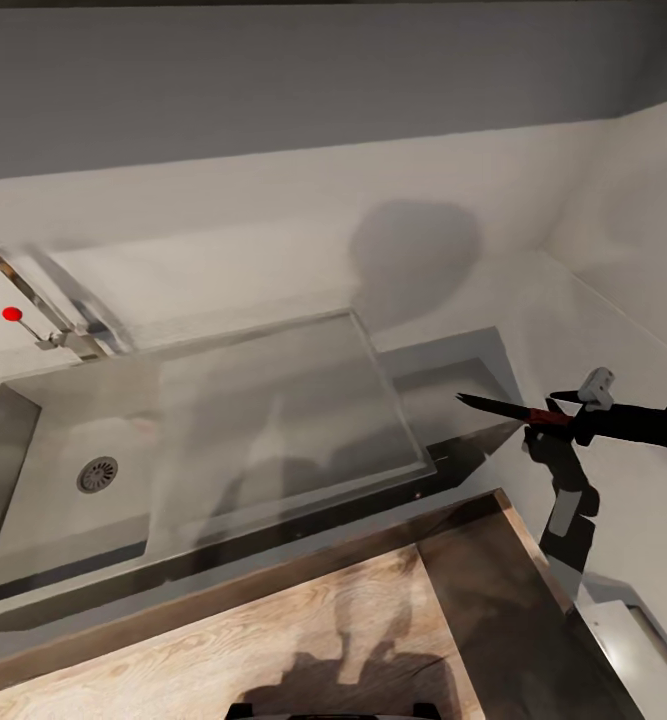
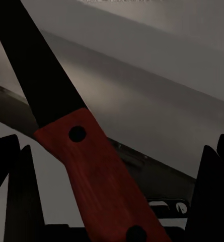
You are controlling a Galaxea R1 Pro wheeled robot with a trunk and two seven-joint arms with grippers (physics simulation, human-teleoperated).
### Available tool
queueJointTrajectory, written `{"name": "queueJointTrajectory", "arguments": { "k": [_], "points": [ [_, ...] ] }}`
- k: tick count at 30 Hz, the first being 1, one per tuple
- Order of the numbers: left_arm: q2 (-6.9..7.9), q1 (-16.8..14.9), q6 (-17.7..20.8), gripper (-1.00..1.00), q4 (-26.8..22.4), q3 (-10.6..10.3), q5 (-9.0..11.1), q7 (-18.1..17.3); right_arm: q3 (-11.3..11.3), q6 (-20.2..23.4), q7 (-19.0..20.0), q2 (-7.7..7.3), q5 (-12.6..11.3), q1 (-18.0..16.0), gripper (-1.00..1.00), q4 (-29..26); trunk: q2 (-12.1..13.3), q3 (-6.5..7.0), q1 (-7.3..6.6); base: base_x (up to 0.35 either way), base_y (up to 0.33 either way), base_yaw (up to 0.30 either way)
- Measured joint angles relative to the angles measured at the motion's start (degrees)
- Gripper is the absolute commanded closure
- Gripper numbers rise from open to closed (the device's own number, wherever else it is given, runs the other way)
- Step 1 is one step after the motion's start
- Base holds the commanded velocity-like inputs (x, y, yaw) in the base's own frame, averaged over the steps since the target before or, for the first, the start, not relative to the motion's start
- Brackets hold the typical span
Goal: In the kitchen, take the Vidalia onion out of the sink, dice it on the chopping board with the paring knife, put the diced onion into the bowl on the countertop, then place both the paring knife and the chopping board into the sink.
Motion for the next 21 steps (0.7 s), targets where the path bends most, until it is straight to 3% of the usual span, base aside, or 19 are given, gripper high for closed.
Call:
{"name": "queueJointTrajectory", "arguments": {
  "k": [21],
  "points": [
    [0.01,0.0,0.01,-1.0,-0.34,-0.03,0.01,0.01,0.42,0.06,-0.41,0.23,-0.97,0.04,-1.0,-0.17,0.03,-0.02,0.03,-0.091,0.0,0.001]
  ]
}}
